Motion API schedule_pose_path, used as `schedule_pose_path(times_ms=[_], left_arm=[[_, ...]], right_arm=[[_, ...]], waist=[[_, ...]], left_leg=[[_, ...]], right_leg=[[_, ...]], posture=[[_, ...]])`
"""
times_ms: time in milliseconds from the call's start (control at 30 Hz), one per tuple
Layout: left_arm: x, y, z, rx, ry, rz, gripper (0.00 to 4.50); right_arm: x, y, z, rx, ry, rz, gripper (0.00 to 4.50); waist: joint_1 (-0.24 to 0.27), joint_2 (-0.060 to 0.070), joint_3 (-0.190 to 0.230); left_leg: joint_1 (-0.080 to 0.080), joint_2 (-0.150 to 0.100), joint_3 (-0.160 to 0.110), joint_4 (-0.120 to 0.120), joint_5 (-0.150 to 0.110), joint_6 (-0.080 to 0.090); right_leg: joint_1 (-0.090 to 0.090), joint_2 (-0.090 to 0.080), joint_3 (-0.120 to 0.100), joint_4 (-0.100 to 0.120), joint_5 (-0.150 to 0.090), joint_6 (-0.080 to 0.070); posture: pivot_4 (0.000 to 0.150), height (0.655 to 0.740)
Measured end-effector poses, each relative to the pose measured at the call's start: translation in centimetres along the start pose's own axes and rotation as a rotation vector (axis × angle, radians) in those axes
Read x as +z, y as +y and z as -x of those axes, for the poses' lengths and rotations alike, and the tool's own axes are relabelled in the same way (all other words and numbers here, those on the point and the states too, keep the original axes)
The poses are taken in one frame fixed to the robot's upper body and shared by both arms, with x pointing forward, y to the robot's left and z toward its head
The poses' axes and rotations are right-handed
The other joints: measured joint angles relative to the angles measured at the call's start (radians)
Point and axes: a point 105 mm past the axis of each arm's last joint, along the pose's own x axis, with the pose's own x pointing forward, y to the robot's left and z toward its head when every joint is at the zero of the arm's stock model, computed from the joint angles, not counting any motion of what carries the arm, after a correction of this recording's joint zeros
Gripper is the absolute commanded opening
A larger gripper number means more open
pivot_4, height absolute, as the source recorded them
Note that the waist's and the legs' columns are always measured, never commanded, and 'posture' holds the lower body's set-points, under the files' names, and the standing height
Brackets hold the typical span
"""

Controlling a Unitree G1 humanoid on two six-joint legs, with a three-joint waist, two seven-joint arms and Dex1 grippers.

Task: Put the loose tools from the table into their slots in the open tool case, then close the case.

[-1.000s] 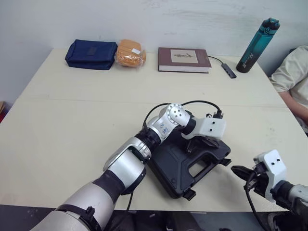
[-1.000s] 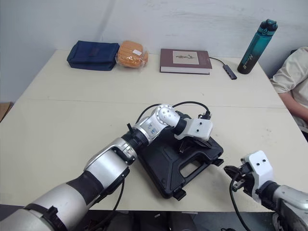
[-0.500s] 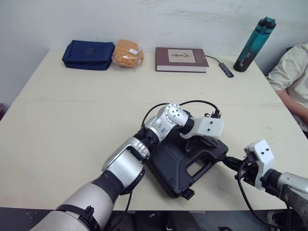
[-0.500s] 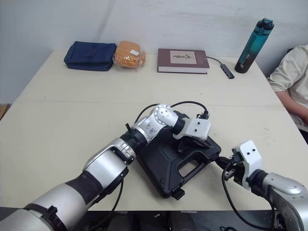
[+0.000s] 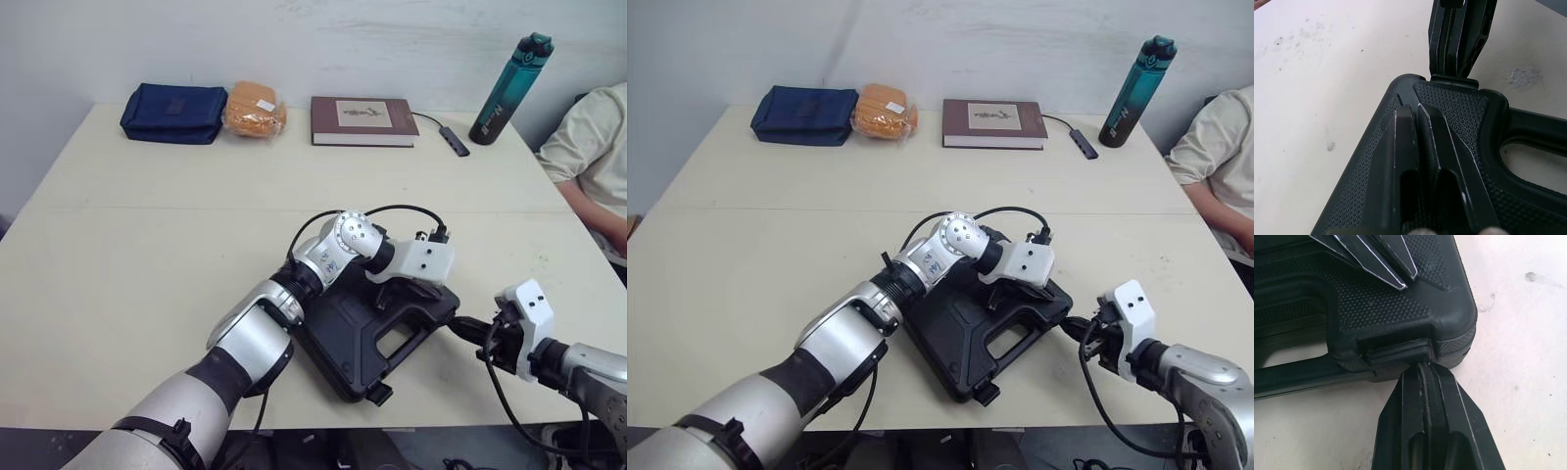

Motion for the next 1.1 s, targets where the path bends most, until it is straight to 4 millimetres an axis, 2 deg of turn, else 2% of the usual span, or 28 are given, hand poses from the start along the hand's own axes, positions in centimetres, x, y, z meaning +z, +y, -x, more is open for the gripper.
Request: schedule_pose_path(times_ms=[367, 700, 800, 900, 1000, 1100], left_arm=[[0.0, 0.1, 0.0, 0.011, 0.013, -0.028, 0.13], [0.0, 0.1, 0.0, 0.018, 0.020, -0.042, 0.13], [0.1, 0.1, -0.1, 0.019, 0.018, -0.043, 0.13], [0.0, 0.1, 0.0, 0.024, 0.015, -0.040, 0.13], [-0.3, -0.1, 1.1, 0.021, -0.017, -0.007, 0.13], [-1.6, -1.1, 4.4, -0.006, -0.060, 0.089, 0.13]], right_arm=[[0.5, 0.3, -0.4, 0.034, 0.002, -0.032, 0.00], [1.2, 0.8, -0.5, 0.081, 0.012, -0.049, 0.00], [1.2, 0.8, -0.3, 0.080, 0.027, -0.024, 0.00], [1.2, 1.4, 0.4, 0.101, 0.041, 0.072, 0.00], [0.9, 2.1, 1.5, 0.135, 0.039, 0.125, 0.00], [0.6, 1.9, 3.4, 0.118, 0.044, 0.138, 0.00]], waist=[[-0.014, -0.001, 0.000], [-0.020, -0.001, 0.000], [-0.018, -0.001, 0.000], [-0.012, -0.001, 0.000], [-0.012, -0.001, -0.001], [-0.014, 0.000, 0.000]], left_leg=[[0.000, 0.000, 0.000, -0.001, 0.000, 0.000], [0.004, -0.001, -0.005, -0.008, 0.001, -0.003], [0.004, -0.001, -0.004, -0.009, 0.001, -0.003], [0.004, -0.001, -0.005, -0.011, 0.001, -0.003], [0.004, 0.000, -0.005, -0.014, 0.002, -0.005], [0.005, 0.000, -0.005, -0.015, 0.006, -0.013]], right_leg=[[0.000, 0.000, 0.000, 0.001, 0.000, -0.001], [0.000, 0.008, 0.012, 0.001, 0.000, -0.002], [0.000, 0.008, 0.014, 0.001, 0.000, -0.002], [-0.001, 0.009, 0.014, -0.001, 0.000, -0.002], [-0.001, 0.011, 0.016, -0.001, 0.000, -0.002], [-0.002, 0.012, 0.017, 0.000, 0.000, -0.003]], posture=[[0.150, 0.7400], [0.150, 0.7400], [0.150, 0.7400], [0.150, 0.7400], [0.150, 0.7400], [0.150, 0.7400]])
